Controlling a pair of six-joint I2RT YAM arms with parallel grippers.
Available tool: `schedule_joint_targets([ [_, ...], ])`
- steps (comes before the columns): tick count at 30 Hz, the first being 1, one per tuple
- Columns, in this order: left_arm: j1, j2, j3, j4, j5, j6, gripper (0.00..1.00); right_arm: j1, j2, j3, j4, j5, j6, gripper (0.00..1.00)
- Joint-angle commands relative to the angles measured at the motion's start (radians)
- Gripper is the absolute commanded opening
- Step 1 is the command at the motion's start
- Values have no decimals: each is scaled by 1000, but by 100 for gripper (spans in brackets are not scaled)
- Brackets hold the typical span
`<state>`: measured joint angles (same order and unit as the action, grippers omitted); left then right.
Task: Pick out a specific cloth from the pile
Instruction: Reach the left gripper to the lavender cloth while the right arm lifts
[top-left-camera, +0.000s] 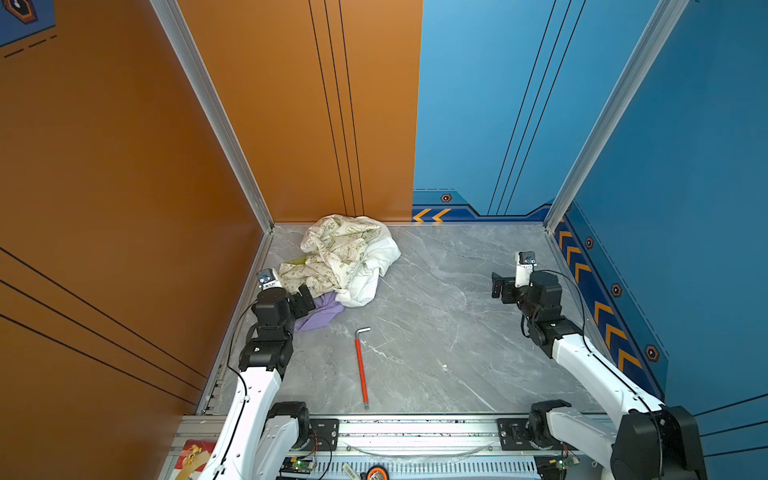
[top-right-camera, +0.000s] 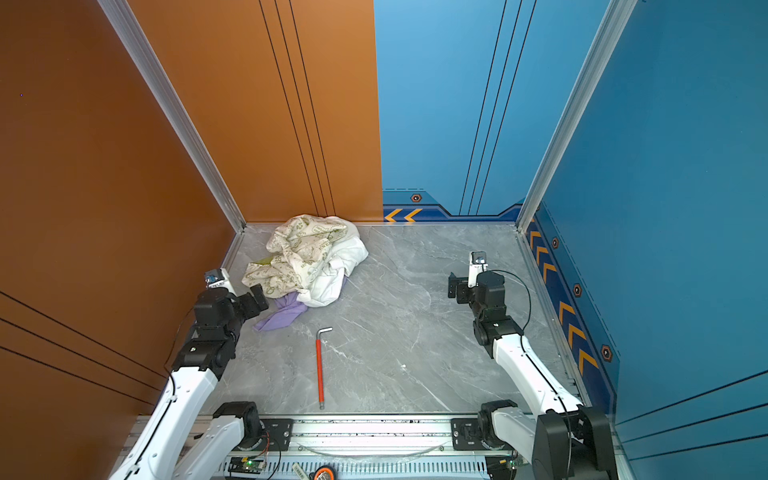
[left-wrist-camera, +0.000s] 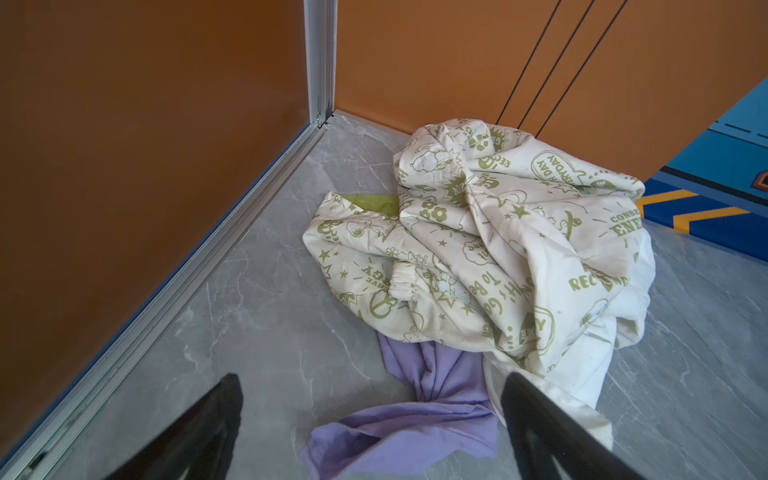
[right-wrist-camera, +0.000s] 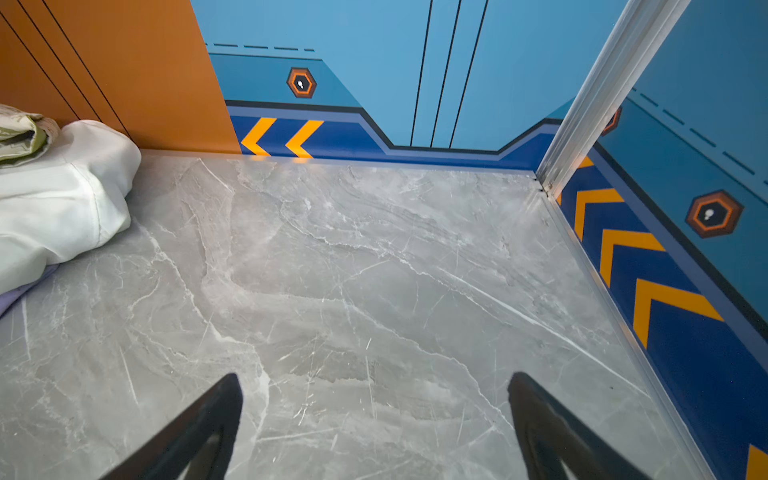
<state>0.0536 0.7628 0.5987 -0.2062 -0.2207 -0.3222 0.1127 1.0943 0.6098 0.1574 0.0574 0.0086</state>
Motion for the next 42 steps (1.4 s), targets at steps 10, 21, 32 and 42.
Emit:
schedule_joint_targets([
  [10,96,143,61,-287,313,-409,90,77,129,250,-312,-86,95,100],
  [21,96,217,47,-320,347,-740,78,187,192,311,-291,-79,128,100],
  [32,94,467,155,-318,509,-861,75,265,212,335,-305,-41,134,100],
  [42,85,673,247,-249,585,-901,75,306,202,334,-314,-7,150,100],
])
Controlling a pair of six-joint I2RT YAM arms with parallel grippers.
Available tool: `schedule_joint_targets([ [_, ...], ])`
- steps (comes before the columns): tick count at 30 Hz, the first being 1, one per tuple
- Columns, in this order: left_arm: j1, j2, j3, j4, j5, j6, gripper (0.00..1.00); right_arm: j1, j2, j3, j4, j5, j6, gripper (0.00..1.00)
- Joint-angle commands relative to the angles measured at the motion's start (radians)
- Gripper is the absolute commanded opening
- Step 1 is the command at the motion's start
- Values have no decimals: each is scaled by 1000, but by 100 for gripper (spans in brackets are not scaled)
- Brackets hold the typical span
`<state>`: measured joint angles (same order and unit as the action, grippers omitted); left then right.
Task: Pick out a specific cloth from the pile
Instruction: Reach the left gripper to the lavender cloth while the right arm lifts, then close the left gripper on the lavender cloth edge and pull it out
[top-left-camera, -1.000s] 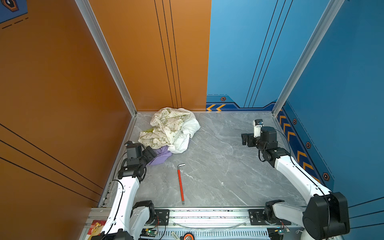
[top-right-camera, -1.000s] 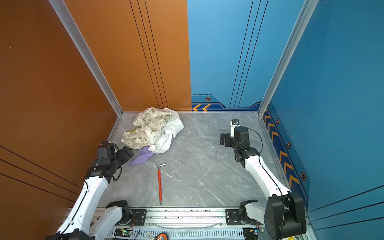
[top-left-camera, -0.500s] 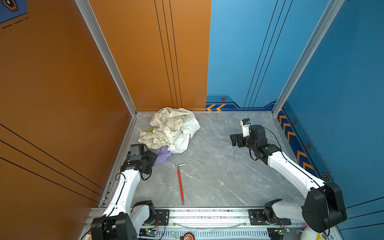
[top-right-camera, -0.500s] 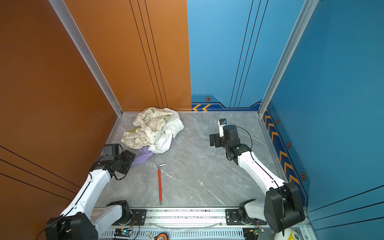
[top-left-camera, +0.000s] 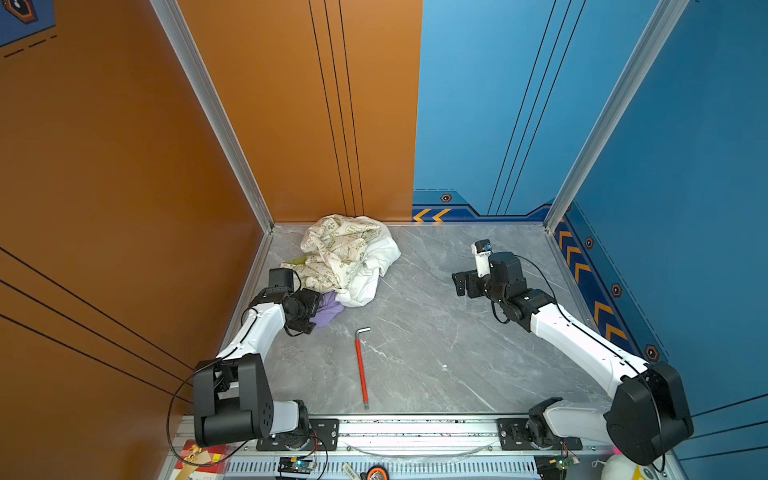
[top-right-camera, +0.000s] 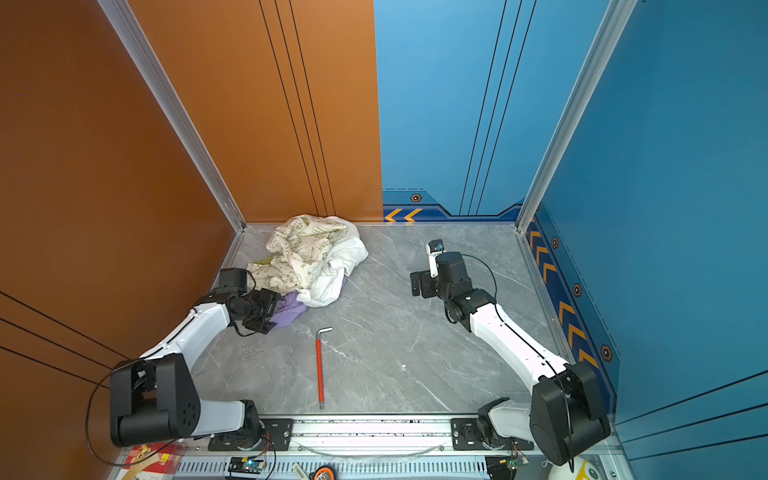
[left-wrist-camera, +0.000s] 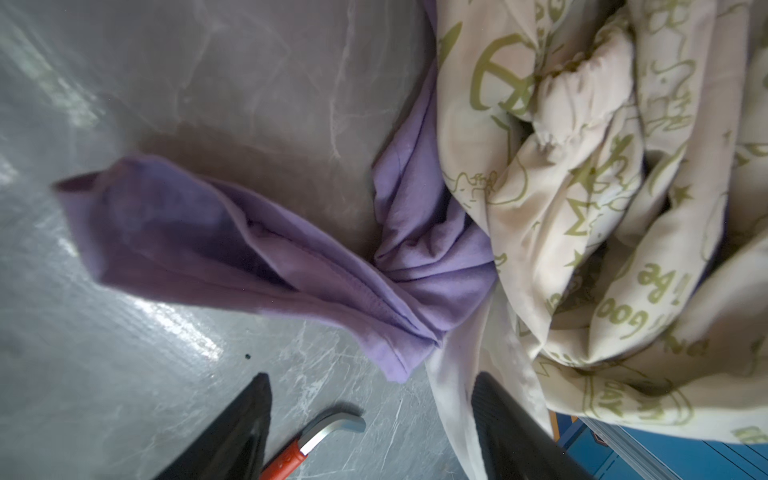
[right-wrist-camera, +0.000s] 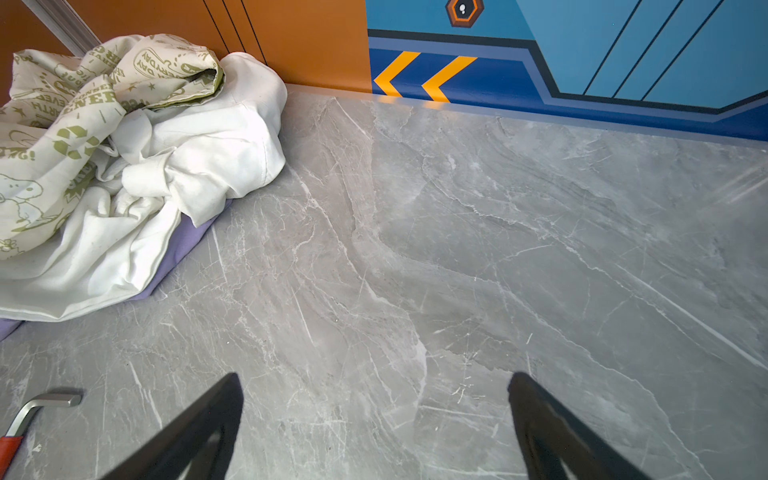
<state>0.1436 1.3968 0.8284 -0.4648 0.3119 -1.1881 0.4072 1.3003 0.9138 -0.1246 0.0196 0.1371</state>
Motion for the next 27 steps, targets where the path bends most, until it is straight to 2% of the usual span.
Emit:
schedule_joint_targets([
  [1,-9,58,21,19,59,-37,73,15,-6,30,-35,33,23,100],
  [5,-22,95,40,24,44,-36,68,33,-14,28,-46,45,30,100],
  [11,-30,152,25,77,55,-68,55,62,-40,22,-79,72,35,100],
  [16,-30,177,31,97,43,-48,29,70,-81,-5,-89,92,35,100],
  [22,-33,130,55,98,13,-3,0,74,-127,-31,-102,108,35,100],
  [27,-39,66,65,98,-24,18,0,74,-152,-43,-112,109,38,100],
])
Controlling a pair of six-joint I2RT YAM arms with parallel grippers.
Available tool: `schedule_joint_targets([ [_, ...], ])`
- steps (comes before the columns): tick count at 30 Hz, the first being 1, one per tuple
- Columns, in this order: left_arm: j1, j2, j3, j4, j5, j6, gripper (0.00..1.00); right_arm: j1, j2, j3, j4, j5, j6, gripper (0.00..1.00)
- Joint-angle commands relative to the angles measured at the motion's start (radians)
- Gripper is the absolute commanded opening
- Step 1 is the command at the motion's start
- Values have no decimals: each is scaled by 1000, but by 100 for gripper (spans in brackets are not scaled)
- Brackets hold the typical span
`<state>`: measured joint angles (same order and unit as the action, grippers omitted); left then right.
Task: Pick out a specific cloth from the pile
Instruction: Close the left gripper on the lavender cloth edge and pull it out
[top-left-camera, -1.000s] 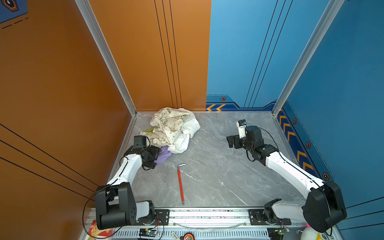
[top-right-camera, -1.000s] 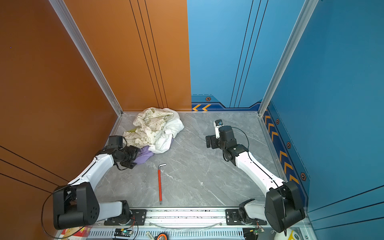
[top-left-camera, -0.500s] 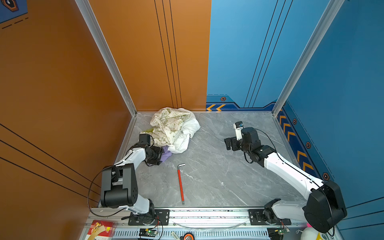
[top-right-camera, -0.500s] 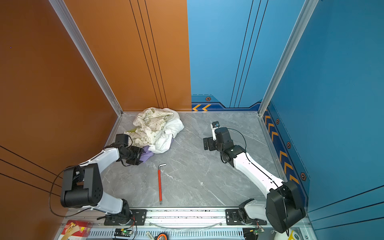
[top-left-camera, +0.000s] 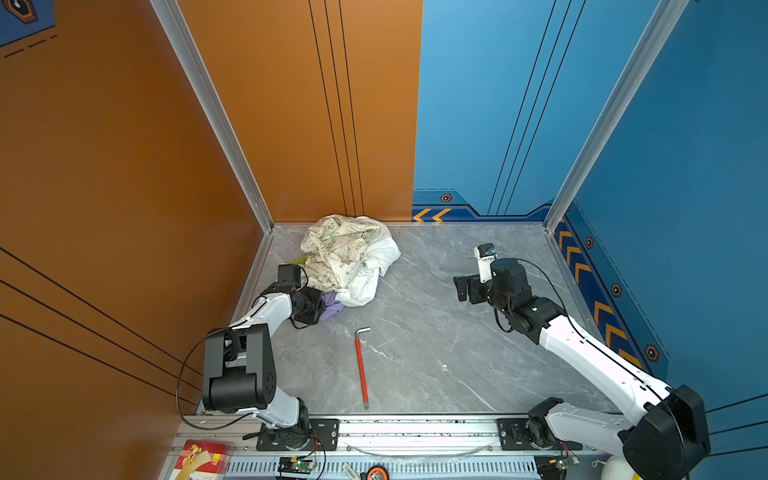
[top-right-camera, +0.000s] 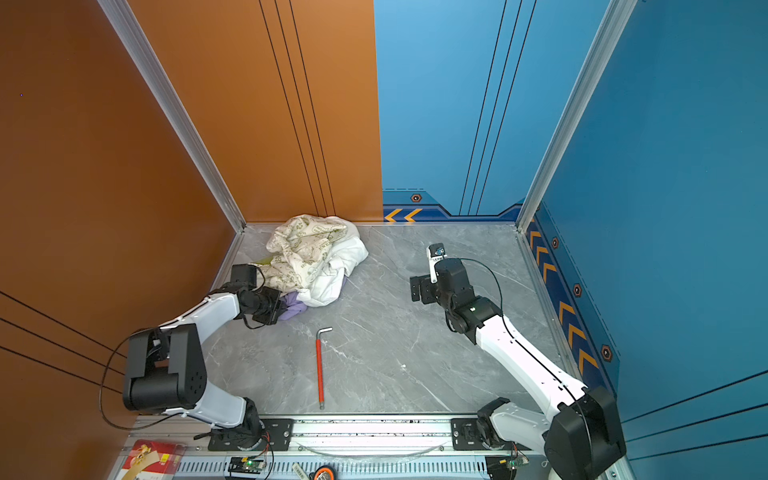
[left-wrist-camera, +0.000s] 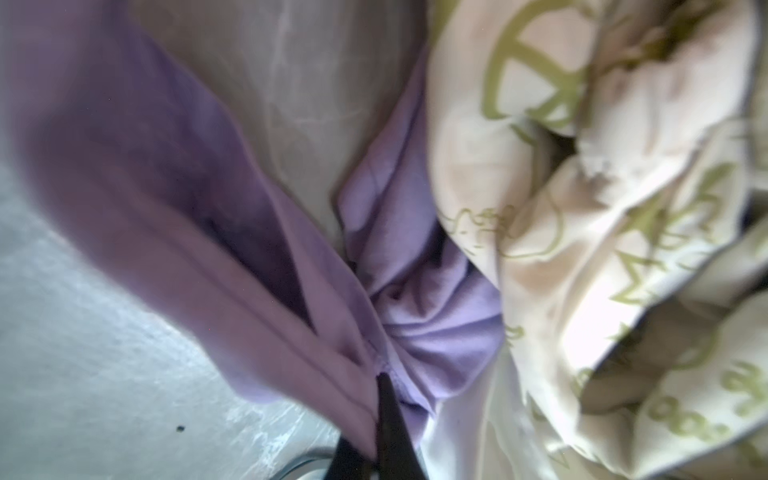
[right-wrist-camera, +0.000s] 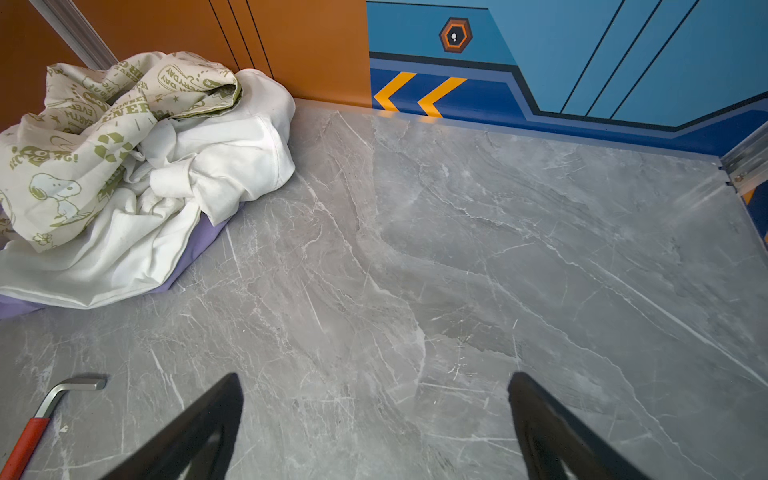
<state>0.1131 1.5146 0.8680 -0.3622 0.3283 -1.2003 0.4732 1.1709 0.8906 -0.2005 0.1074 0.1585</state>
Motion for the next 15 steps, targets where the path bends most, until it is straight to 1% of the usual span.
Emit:
schedule_joint_targets([
  [1,-11,-68,25,-5,-51,29,0,8,-25,-22,-36,21,17,100],
  [9,-36,-161,53,-12,-116,34,0,11,-40,-16,-57,4,23,100],
  [15,-54,-200,108,-36,-148,76,0,15,-56,-16,-72,2,26,100],
])
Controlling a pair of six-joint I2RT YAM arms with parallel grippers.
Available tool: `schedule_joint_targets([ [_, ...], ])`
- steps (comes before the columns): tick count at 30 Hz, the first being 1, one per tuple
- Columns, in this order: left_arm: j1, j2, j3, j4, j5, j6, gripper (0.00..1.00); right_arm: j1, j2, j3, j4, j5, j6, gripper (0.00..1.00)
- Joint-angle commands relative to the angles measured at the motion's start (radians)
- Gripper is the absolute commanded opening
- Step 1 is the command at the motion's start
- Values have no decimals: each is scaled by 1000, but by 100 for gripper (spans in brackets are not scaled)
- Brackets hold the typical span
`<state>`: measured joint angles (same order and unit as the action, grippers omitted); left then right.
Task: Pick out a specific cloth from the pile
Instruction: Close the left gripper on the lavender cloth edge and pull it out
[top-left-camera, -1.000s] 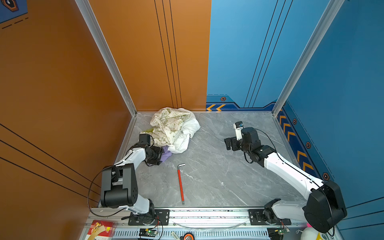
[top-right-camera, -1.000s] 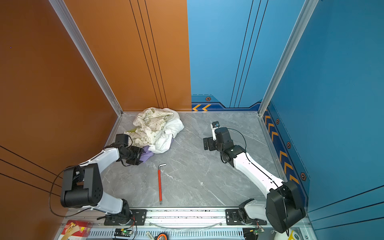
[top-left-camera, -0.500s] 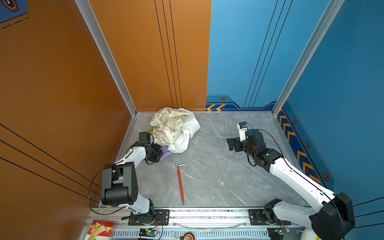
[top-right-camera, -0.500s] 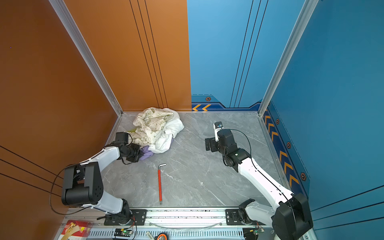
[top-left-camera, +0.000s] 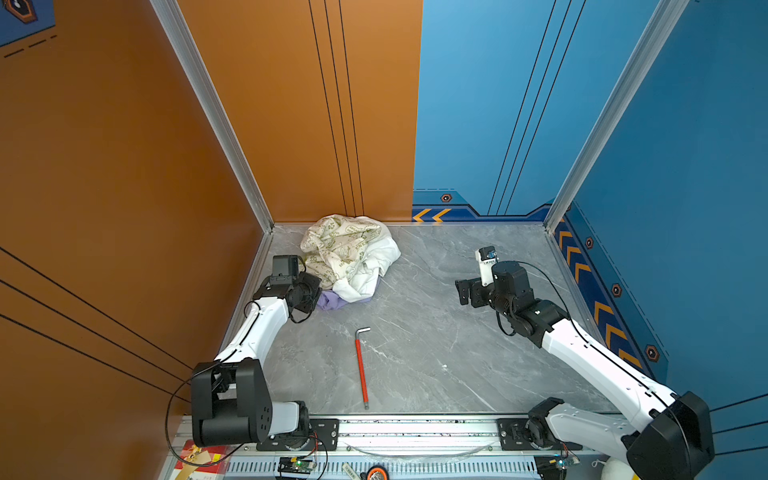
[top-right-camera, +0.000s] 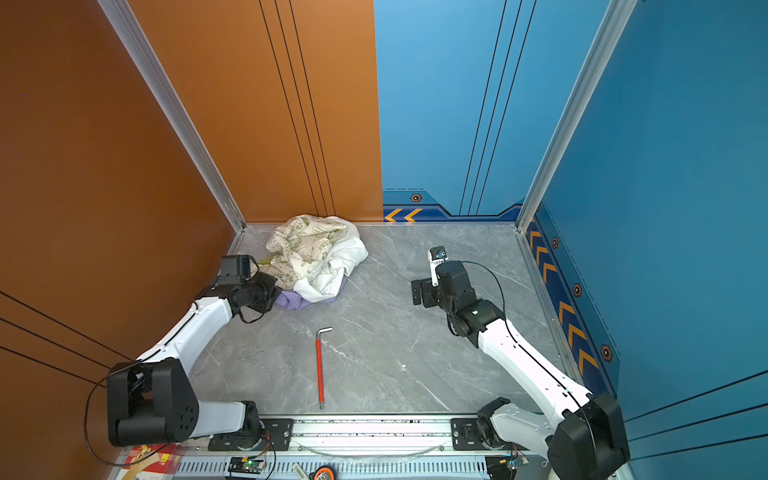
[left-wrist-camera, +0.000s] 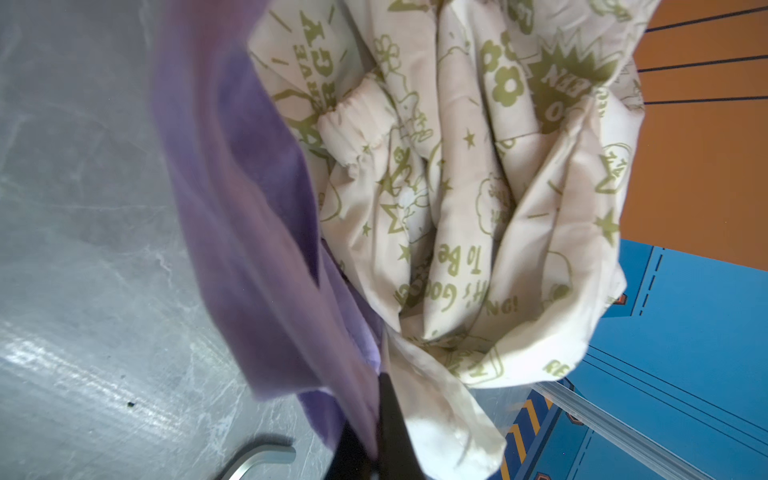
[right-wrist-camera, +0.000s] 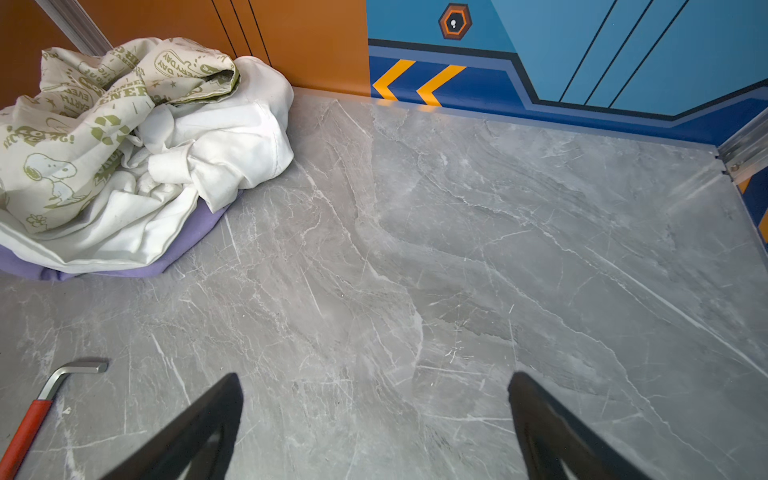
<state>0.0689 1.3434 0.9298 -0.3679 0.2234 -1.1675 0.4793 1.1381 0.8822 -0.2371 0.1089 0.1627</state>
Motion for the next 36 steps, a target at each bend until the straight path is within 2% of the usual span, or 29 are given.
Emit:
schedule_joint_targets([
  [1,-13,-34,62,-41,-52,52,0,9,-26,-6,-39,1,22,100],
  [12,-35,-136,193,-110,-162,146,0,28,-25,3,-25,10,41,100],
  [27,-63,-181,295,-109,-204,255,0,66,6,37,-12,13,42,100],
  [36,-83,-188,342,-108,-226,283,0,85,-74,-20,-20,28,52,100],
])
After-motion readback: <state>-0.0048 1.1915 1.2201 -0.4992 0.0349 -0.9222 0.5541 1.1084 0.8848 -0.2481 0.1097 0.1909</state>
